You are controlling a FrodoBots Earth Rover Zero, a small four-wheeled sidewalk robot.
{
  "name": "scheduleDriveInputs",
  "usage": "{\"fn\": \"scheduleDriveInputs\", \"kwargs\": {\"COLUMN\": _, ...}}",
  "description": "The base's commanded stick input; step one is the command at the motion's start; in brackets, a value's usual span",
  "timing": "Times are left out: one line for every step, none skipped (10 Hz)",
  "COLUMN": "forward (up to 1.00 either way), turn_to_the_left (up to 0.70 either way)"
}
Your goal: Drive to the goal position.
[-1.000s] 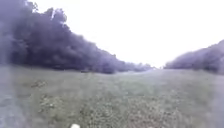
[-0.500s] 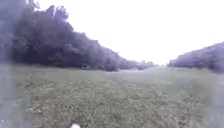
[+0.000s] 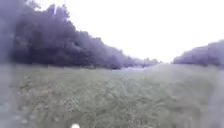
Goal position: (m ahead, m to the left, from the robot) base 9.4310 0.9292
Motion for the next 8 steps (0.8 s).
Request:
{"fn": "scheduleDriveInputs", "kwargs": {"forward": 0.7, "turn_to_the_left": 0.0}}
{"fn": "scheduleDriveInputs", "kwargs": {"forward": 0.7, "turn_to_the_left": 0.0}}
{"fn": "scheduleDriveInputs", "kwargs": {"forward": 0.7, "turn_to_the_left": 0.0}}
{"fn": "scheduleDriveInputs", "kwargs": {"forward": 0.7, "turn_to_the_left": 0.0}}
{"fn": "scheduleDriveInputs", "kwargs": {"forward": 0.7, "turn_to_the_left": 0.0}}
{"fn": "scheduleDriveInputs", "kwargs": {"forward": 0.7, "turn_to_the_left": 0.0}}
{"fn": "scheduleDriveInputs", "kwargs": {"forward": 0.7, "turn_to_the_left": 0.0}}
{"fn": "scheduleDriveInputs", "kwargs": {"forward": 0.7, "turn_to_the_left": 0.0}}
